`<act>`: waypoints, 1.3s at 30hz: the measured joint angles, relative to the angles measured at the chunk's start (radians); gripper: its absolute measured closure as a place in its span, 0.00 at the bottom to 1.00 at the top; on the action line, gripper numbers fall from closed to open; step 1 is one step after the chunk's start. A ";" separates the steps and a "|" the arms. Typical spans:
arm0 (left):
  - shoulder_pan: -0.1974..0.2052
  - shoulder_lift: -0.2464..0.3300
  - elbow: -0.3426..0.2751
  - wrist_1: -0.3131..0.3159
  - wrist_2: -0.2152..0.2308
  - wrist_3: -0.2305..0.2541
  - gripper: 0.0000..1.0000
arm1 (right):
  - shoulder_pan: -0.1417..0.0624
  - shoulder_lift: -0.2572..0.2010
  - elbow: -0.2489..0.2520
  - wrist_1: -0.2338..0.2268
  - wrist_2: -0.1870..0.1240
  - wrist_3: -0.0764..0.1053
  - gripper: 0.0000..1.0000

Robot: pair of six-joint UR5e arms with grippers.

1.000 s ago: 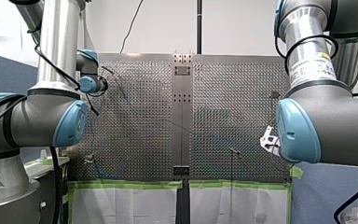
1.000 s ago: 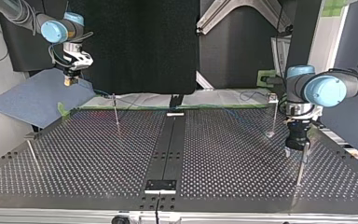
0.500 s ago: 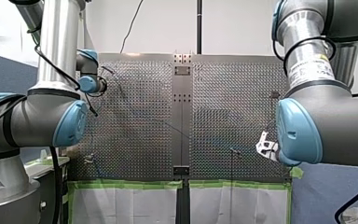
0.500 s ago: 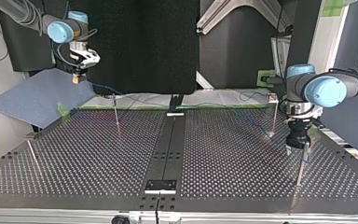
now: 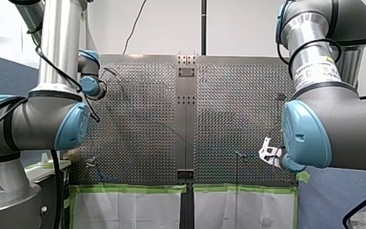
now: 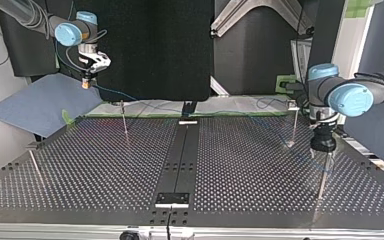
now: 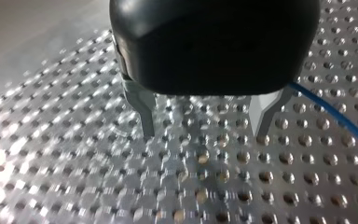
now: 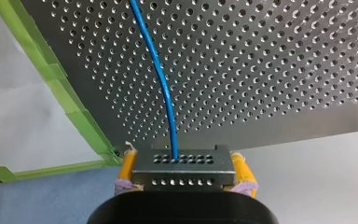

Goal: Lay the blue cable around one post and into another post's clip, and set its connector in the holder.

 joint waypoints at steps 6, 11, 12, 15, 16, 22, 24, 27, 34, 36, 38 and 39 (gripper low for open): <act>0.015 0.000 -0.032 -0.037 -0.034 -0.050 0.00 | 0.003 0.001 0.000 -0.004 0.000 0.004 1.00; 0.023 0.000 -0.075 -0.015 -0.020 -0.095 0.00 | 0.007 0.001 0.000 -0.003 -0.001 0.006 1.00; 0.025 0.000 -0.083 -0.011 -0.016 -0.103 0.00 | 0.008 0.001 0.000 -0.002 -0.001 0.006 1.00; 0.032 0.000 -0.110 -0.010 -0.001 -0.122 0.00 | 0.011 0.001 0.000 0.000 -0.001 0.006 1.00; 0.034 0.000 -0.120 -0.013 0.007 -0.126 0.00 | 0.012 0.001 0.000 0.001 -0.001 0.006 1.00; 0.036 0.003 -0.143 -0.044 0.024 -0.128 0.00 | 0.016 0.001 0.000 0.004 -0.001 0.006 1.00; 0.037 0.006 -0.144 -0.051 0.031 -0.126 0.00 | 0.018 0.001 0.000 0.004 -0.001 0.006 1.00; 0.035 0.015 -0.144 -0.062 0.048 -0.120 0.00 | 0.019 0.001 0.000 0.004 -0.001 0.007 1.00; 0.030 0.069 -0.145 -0.115 0.064 -0.105 0.00 | 0.020 0.001 0.000 0.004 -0.001 0.008 1.00; 0.030 0.088 -0.151 -0.132 0.061 -0.098 0.00 | 0.020 0.001 0.000 0.004 -0.001 0.008 1.00; 0.032 0.109 -0.164 -0.150 0.060 -0.092 0.00 | 0.020 0.001 0.000 0.004 -0.001 0.008 1.00; 0.033 0.118 -0.171 -0.155 0.059 -0.090 0.00 | 0.020 0.001 0.000 0.004 -0.001 0.008 1.00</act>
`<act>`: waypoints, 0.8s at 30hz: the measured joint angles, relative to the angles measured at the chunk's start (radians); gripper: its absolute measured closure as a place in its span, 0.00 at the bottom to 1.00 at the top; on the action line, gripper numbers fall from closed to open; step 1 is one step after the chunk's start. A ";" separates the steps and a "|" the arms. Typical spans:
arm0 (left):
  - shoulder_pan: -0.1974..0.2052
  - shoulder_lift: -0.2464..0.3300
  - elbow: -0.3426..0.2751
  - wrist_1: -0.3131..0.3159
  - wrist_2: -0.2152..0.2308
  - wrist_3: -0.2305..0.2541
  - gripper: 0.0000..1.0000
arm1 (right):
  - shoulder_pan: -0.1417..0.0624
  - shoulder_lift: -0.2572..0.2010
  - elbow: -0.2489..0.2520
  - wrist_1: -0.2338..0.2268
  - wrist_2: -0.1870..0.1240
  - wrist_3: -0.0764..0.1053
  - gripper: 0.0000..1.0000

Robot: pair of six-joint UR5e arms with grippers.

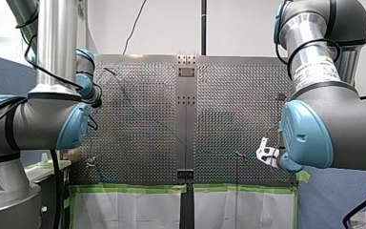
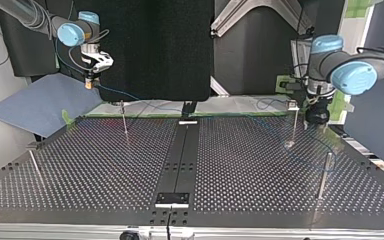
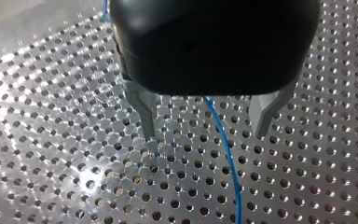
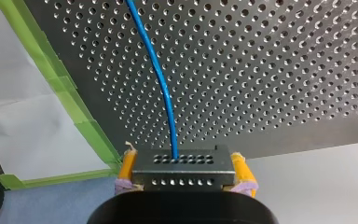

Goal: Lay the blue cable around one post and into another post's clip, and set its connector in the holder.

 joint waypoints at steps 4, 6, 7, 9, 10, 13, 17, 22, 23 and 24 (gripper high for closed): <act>0.004 0.036 -0.033 -0.011 -0.003 0.007 0.00 | 0.000 0.000 0.000 0.000 -0.001 0.001 1.00; 0.005 0.052 -0.048 -0.017 -0.008 0.014 0.00 | 0.000 0.000 0.000 0.000 -0.002 0.001 1.00; 0.005 0.063 -0.059 -0.024 -0.012 0.021 0.00 | 0.000 0.000 0.000 0.000 -0.002 0.001 1.00; 0.006 0.079 -0.070 -0.037 -0.018 0.034 0.00 | 0.000 0.000 0.000 0.000 -0.002 0.002 1.00; 0.007 0.090 -0.072 -0.048 -0.021 0.044 0.00 | 0.000 0.000 0.000 0.000 -0.002 0.003 1.00; 0.008 0.116 -0.062 -0.072 -0.023 0.069 0.00 | 0.000 0.000 0.000 0.000 -0.002 0.004 1.00; 0.008 0.151 -0.033 -0.106 -0.021 0.103 0.00 | 0.000 0.000 0.000 0.000 -0.002 0.008 1.00; 0.009 0.198 0.014 -0.154 -0.032 0.150 0.00 | 0.000 0.000 0.000 -0.001 -0.005 0.012 1.00; 0.008 0.207 0.023 -0.162 -0.035 0.159 0.00 | 0.000 0.000 0.000 -0.001 -0.006 0.014 1.00; 0.007 0.215 0.031 -0.171 -0.040 0.167 0.00 | 0.000 0.000 0.000 -0.002 -0.006 0.016 1.00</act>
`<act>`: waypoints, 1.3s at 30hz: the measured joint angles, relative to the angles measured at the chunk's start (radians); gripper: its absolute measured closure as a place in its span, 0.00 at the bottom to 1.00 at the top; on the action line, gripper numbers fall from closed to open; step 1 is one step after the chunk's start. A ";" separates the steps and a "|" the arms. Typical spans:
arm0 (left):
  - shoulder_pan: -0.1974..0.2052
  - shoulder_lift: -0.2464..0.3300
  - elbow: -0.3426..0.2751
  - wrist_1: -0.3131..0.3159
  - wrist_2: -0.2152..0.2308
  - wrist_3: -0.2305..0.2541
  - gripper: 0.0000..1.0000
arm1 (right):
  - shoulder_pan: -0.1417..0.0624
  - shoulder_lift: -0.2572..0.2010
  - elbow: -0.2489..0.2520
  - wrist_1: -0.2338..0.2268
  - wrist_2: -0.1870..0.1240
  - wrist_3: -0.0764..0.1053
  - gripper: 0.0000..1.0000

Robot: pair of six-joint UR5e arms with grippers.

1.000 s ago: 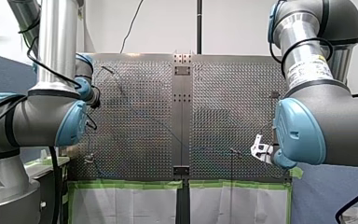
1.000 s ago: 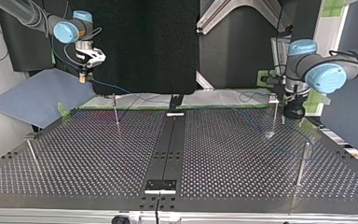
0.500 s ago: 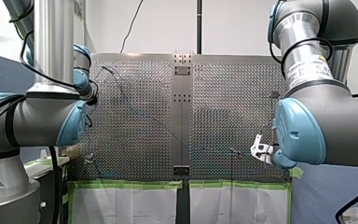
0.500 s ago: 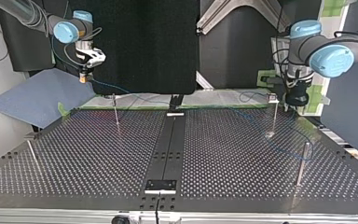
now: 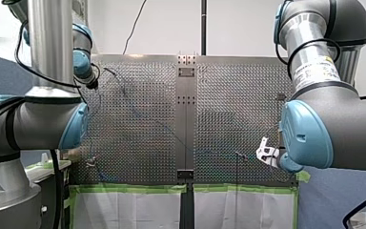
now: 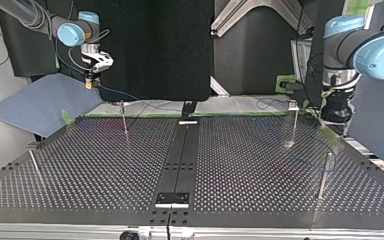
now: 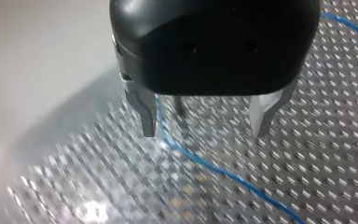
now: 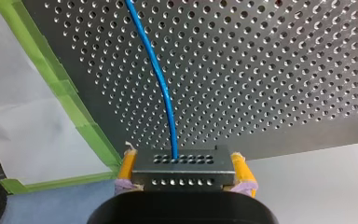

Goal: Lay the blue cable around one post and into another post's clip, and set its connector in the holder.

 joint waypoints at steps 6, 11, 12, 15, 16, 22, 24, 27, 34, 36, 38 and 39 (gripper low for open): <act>-0.014 0.059 0.059 -0.059 -0.051 0.059 0.00 | 0.000 0.000 0.000 -0.001 -0.001 0.007 1.00; -0.030 0.106 0.106 -0.106 -0.096 0.106 0.00 | 0.000 0.000 0.000 -0.004 -0.010 0.014 1.00; -0.032 0.113 0.113 -0.113 -0.104 0.113 0.00 | 0.000 0.000 0.000 -0.004 -0.012 0.015 1.00; -0.040 0.138 0.138 -0.138 -0.129 0.138 0.00 | 0.000 0.000 0.000 -0.005 -0.015 0.017 1.00; -0.043 0.149 0.149 -0.148 -0.137 0.149 0.00 | 0.000 0.000 0.000 -0.005 -0.016 0.017 1.00; -0.053 0.202 0.202 -0.202 -0.118 0.202 0.00 | 0.000 0.000 0.000 -0.007 -0.016 0.022 1.00; -0.056 0.218 0.218 -0.218 -0.104 0.218 0.00 | 0.000 0.000 0.000 -0.008 -0.016 0.023 1.00; -0.063 0.246 0.246 -0.246 -0.076 0.246 0.00 | 0.000 0.000 0.000 -0.009 -0.016 0.023 1.00; -0.083 0.259 0.305 -0.311 -0.012 0.311 0.00 | 0.000 0.000 0.000 -0.009 -0.016 0.023 1.00; -0.091 0.248 0.302 -0.327 0.004 0.327 0.00 | 0.000 0.000 0.000 -0.008 -0.016 0.023 1.00; -0.101 0.234 0.292 -0.344 0.017 0.344 0.00 | 0.000 0.000 0.000 -0.008 -0.016 0.023 1.00; -0.105 0.230 0.286 -0.352 0.017 0.351 0.00 | 0.000 0.000 0.000 -0.008 -0.016 0.023 1.00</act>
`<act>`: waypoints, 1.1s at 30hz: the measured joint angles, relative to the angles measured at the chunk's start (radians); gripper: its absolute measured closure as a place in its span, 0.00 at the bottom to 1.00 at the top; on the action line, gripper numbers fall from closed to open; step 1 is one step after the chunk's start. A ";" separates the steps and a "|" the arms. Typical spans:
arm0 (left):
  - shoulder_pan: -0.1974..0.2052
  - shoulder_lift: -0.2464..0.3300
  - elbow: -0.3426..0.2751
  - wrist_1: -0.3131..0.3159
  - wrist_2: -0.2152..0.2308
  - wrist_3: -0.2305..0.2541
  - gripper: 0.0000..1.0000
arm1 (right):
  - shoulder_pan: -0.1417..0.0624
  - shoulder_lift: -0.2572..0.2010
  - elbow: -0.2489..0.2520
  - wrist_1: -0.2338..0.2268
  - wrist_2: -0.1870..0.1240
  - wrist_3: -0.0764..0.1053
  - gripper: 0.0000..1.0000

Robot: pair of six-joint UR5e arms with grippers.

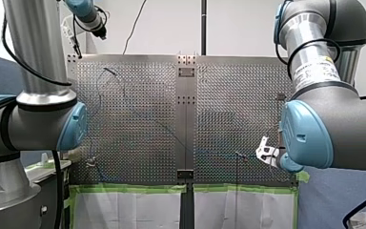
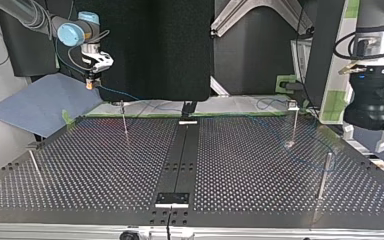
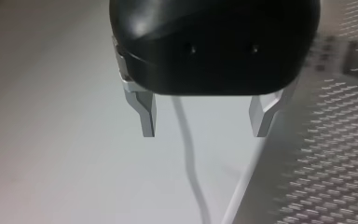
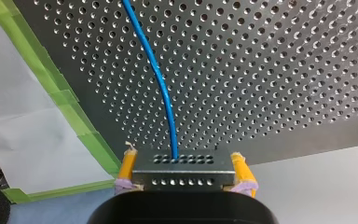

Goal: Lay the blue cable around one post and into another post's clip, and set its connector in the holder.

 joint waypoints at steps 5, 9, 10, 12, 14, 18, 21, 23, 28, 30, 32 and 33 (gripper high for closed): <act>-0.016 -0.019 -0.024 -0.040 -0.024 0.041 0.00 | 0.000 0.000 0.000 0.000 0.000 -0.001 1.00; -0.025 -0.029 -0.028 -0.076 -0.053 0.064 0.00 | 0.001 0.000 0.000 0.000 0.000 -0.002 1.00; -0.027 -0.030 -0.028 -0.089 -0.059 0.067 0.00 | 0.001 0.000 0.000 0.000 0.000 -0.002 1.00; -0.029 -0.032 -0.029 -0.109 -0.065 0.070 0.00 | 0.001 0.000 0.000 -0.001 0.000 -0.002 1.00; -0.032 -0.037 -0.028 -0.130 -0.068 0.071 0.00 | 0.001 0.000 0.000 -0.001 0.000 -0.002 1.00; -0.037 -0.043 -0.028 -0.160 -0.069 0.073 0.00 | 0.002 0.000 0.000 -0.001 0.000 -0.001 1.00; -0.039 -0.045 -0.028 -0.167 -0.069 0.073 0.00 | 0.002 0.000 0.000 -0.001 0.000 0.000 1.00; -0.041 -0.045 -0.028 -0.168 -0.069 0.073 0.00 | 0.002 0.000 0.000 -0.001 0.000 0.000 1.00; -0.045 -0.047 -0.028 -0.170 -0.072 0.073 0.00 | 0.002 0.000 0.000 -0.001 0.000 0.000 1.00; -0.046 -0.047 -0.028 -0.171 -0.074 0.073 0.00 | 0.003 0.000 0.000 -0.001 0.000 -0.001 1.00; -0.049 -0.047 -0.029 -0.176 -0.077 0.072 0.00 | 0.004 0.000 0.000 -0.001 0.000 -0.001 1.00; -0.049 -0.047 -0.029 -0.179 -0.079 0.072 0.00 | 0.004 0.000 0.000 0.000 0.000 -0.001 1.00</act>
